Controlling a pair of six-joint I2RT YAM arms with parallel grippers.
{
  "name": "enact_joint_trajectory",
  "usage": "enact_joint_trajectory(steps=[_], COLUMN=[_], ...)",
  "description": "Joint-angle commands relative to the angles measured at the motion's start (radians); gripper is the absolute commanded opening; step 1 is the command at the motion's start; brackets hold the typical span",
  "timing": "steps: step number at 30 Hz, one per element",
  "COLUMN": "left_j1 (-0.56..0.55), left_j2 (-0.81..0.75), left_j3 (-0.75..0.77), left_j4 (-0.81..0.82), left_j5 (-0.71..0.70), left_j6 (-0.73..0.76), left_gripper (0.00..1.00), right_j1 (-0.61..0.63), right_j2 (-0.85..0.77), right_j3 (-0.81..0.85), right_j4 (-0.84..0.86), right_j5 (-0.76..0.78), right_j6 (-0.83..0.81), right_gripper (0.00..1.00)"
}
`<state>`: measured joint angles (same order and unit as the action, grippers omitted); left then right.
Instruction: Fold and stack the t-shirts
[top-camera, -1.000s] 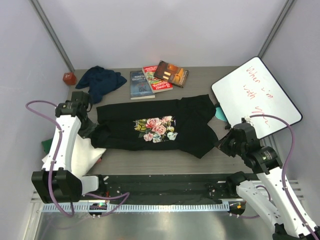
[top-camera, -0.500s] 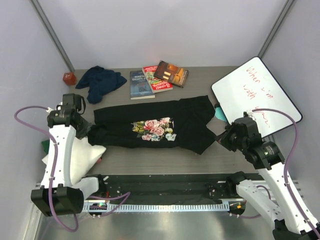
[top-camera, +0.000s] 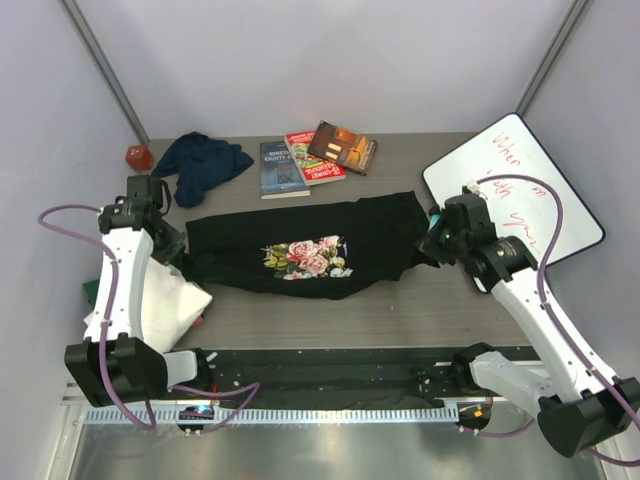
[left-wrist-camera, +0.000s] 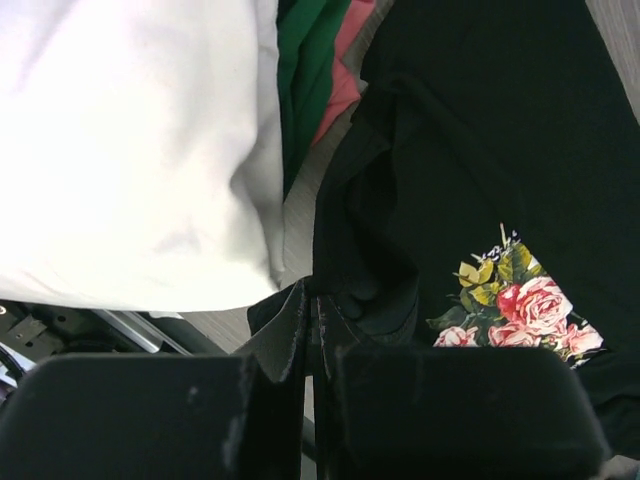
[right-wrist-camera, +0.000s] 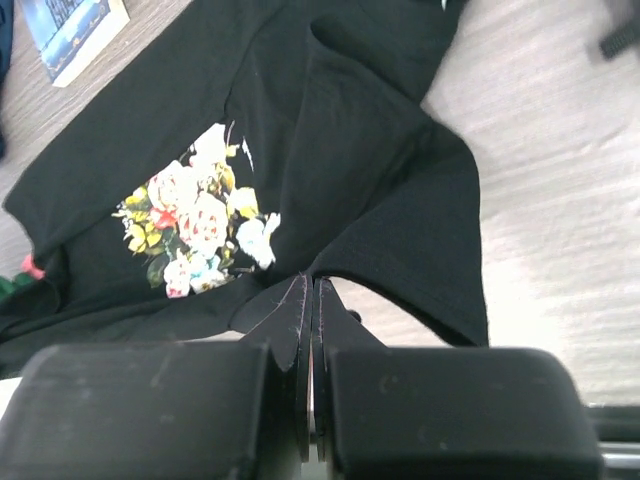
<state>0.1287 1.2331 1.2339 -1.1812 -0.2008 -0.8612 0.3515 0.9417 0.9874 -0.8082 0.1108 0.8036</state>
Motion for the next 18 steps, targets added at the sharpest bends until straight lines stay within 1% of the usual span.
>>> enact_joint_trajectory(steps=[1, 6, 12, 18], left_j1=[0.015, 0.020, 0.025, 0.026], left_j2=[0.026, 0.013, 0.032, 0.146], left_j3=[0.070, 0.065, 0.075, 0.147], left_j4=[0.038, 0.060, 0.110, 0.121], left_j5=[-0.009, 0.006, 0.029, 0.064], left_j6=[-0.012, 0.010, 0.013, 0.021], left_gripper=[0.00, 0.00, 0.00, 0.00], right_j1=[-0.003, -0.003, -0.003, -0.003], right_j2=[0.055, 0.092, 0.117, 0.255], right_j3=[0.131, 0.218, 0.263, 0.321], right_j4=[0.101, 0.119, 0.201, 0.247], right_j5=[0.053, 0.116, 0.173, 0.087], right_j6=[-0.099, -0.155, -0.208, -0.244], right_gripper=[0.01, 0.01, 0.01, 0.01])
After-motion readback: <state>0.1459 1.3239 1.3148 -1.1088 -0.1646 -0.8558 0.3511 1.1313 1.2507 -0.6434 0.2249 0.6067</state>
